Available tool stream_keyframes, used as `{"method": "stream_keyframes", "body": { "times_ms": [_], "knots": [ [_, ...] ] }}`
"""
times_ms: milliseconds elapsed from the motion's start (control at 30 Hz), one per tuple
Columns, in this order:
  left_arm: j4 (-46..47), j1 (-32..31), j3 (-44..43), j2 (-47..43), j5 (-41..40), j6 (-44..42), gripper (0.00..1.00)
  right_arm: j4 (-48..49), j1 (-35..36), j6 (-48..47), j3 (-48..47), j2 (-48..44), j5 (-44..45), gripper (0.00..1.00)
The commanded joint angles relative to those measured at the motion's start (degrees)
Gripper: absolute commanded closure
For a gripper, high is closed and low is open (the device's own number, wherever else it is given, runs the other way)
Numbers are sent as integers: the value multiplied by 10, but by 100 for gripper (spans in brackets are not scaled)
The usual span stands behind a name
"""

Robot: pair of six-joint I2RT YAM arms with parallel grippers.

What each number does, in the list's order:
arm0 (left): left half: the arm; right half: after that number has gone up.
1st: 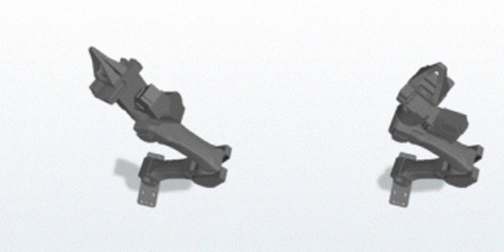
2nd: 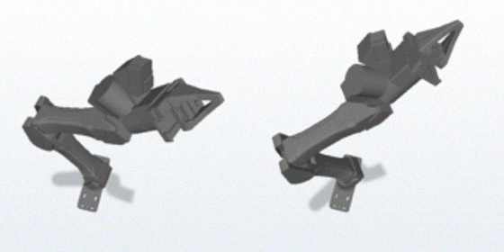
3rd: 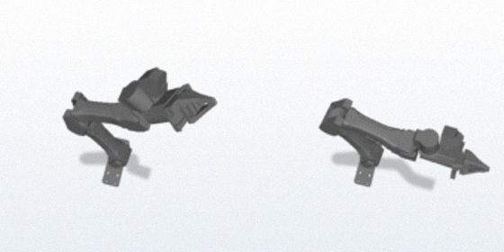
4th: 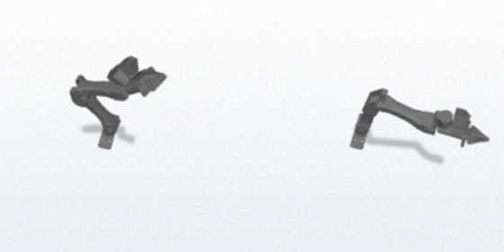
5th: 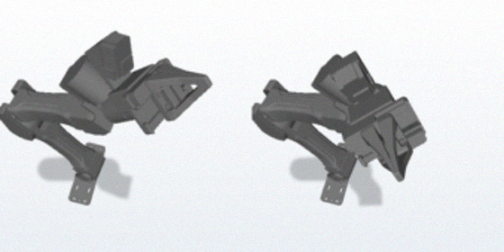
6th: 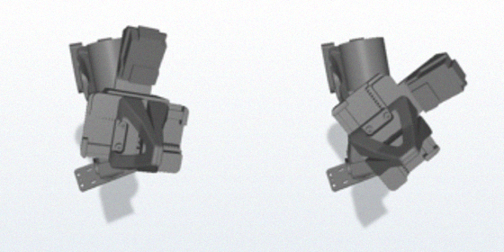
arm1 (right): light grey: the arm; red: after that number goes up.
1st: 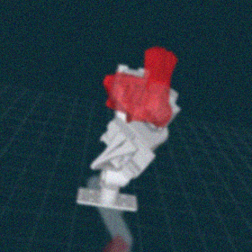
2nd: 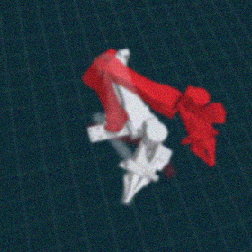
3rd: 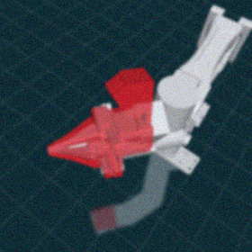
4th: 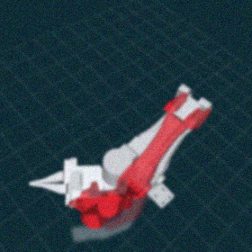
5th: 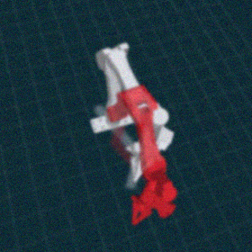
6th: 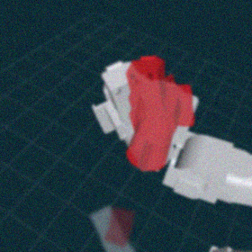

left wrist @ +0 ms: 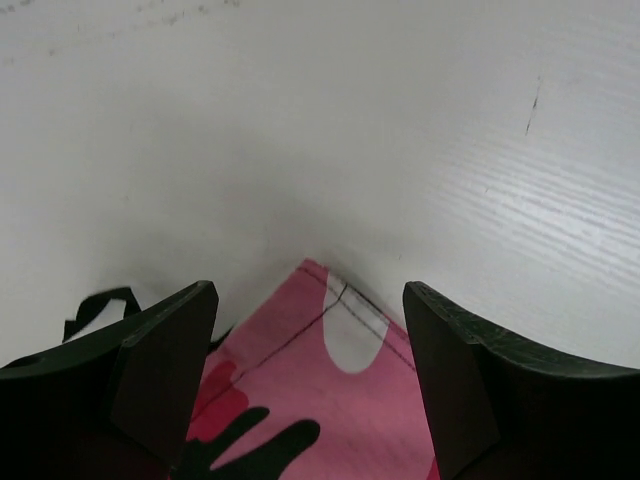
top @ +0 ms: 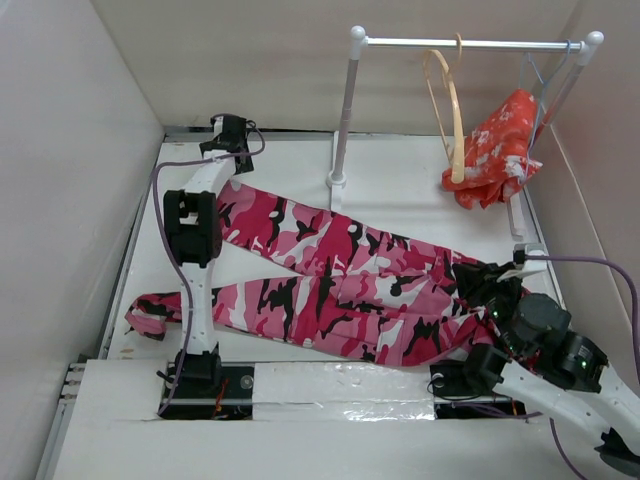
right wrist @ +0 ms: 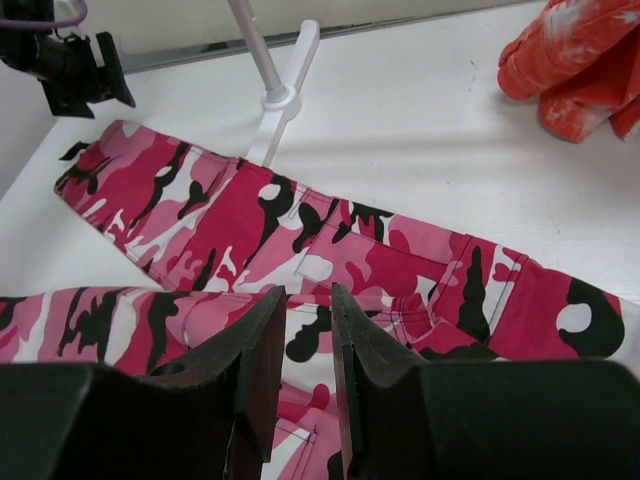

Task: Place the trousers on the hanger
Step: Flatten out the trousers at the center of the board.

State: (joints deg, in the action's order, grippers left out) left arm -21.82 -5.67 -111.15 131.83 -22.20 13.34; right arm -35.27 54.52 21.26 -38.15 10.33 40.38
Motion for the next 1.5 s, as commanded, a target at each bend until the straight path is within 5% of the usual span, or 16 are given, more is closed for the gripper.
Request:
{"method": "stream_keyframes", "body": {
  "times_ms": [0,333,367,467,700,867,1133,1333,1467],
  "knots": [
    [-30,0,-57,28,-27,-51,27,54,5,3,4,13,2,69],
    [-24,20,-17,49,57,-24,56,156,5,-7,63,86,-1,56],
    [-17,20,4,37,67,-20,61,176,5,-9,66,100,-1,54],
    [3,39,25,15,71,-1,100,212,5,-6,77,162,3,54],
    [65,160,89,-105,104,134,100,331,-28,-57,63,335,-23,60],
    [127,233,145,-175,155,176,100,440,-147,-96,26,519,-132,47],
    [138,239,127,-185,154,169,100,475,-247,-119,-104,755,-257,34],
    [168,239,139,-177,195,185,100,478,-253,-70,-90,802,-183,32],
    [176,239,133,-170,183,184,100,497,-267,-45,-51,817,-220,32]
  ]
}}
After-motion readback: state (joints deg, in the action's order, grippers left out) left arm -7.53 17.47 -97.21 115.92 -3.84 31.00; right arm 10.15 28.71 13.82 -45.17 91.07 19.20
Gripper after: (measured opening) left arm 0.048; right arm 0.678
